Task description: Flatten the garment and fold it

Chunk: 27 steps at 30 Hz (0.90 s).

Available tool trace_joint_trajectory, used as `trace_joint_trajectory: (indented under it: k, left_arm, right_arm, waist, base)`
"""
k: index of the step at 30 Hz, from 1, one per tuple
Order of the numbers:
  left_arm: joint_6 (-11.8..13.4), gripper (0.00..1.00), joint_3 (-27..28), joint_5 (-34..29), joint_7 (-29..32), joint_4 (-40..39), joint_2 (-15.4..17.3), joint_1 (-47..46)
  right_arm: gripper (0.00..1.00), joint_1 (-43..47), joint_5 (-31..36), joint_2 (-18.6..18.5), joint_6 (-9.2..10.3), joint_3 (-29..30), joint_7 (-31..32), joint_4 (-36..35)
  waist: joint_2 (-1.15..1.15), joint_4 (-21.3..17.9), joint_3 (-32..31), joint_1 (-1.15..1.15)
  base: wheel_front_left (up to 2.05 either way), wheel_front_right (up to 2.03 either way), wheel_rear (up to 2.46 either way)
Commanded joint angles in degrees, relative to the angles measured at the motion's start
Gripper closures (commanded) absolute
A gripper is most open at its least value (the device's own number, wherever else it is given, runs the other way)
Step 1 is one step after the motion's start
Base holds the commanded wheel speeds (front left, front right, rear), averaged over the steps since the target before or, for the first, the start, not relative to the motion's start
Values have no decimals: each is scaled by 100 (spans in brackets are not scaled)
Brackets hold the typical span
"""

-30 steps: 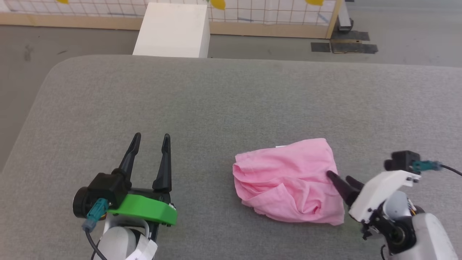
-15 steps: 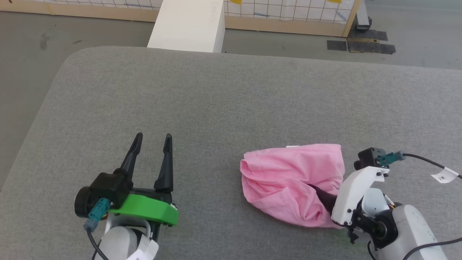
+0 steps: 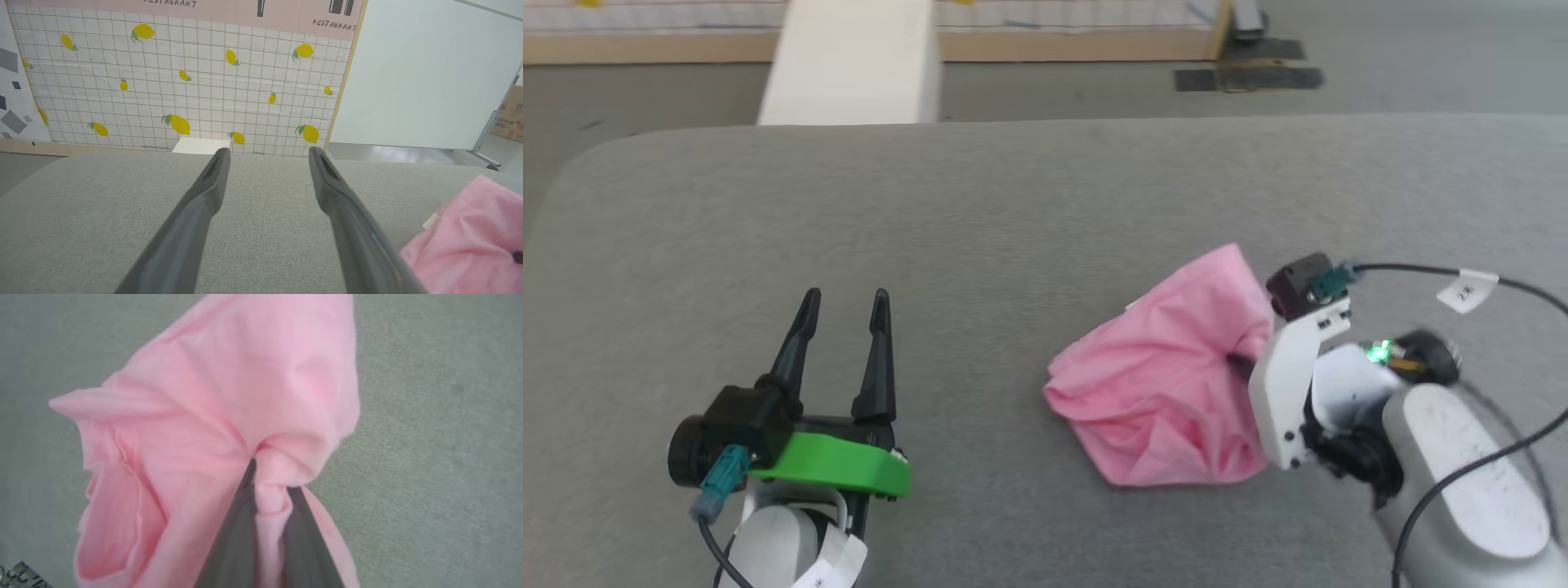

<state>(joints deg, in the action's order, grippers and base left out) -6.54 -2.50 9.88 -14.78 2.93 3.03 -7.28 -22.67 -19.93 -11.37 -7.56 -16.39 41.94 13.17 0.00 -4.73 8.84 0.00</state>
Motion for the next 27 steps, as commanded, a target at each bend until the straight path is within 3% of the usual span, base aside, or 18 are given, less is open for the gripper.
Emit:
trace_joint_trajectory:
  k: [1,7,14,19,27]
  left_arm:
    - [-18,0,10,-47,-22,-54,-7,-108]
    - [-52,0,-74,-186,-22,-200,75,-365]
    - [-70,0,-173,-327,-22,-362,310,-671]
    - [-76,0,-251,-404,-9,-438,503,-820]
    - [-79,0,-273,-468,263,-722,801,-945]
  right_arm:
    - [100,-185,150,-180,8,-159,-8,-37]
    - [100,-752,661,-795,8,-643,-418,280]
    - [100,-1433,1075,-851,8,-389,-1263,1278]
    - [100,-1917,1485,-722,8,292,-1814,2232]
    - [100,-2507,2700,-720,8,1565,-2482,3293]
  waist:
    - [0,-641,216,0]
    - [0,-1402,568,0]
    - [0,-2093,1080,0]
    - [0,-2311,1407,0]
    - [0,-2246,1883,0]
  base:
    - [0,0,0]
    - [0,0,0]
    - [0,0,0]
    - [0,0,0]
    - [0,0,0]
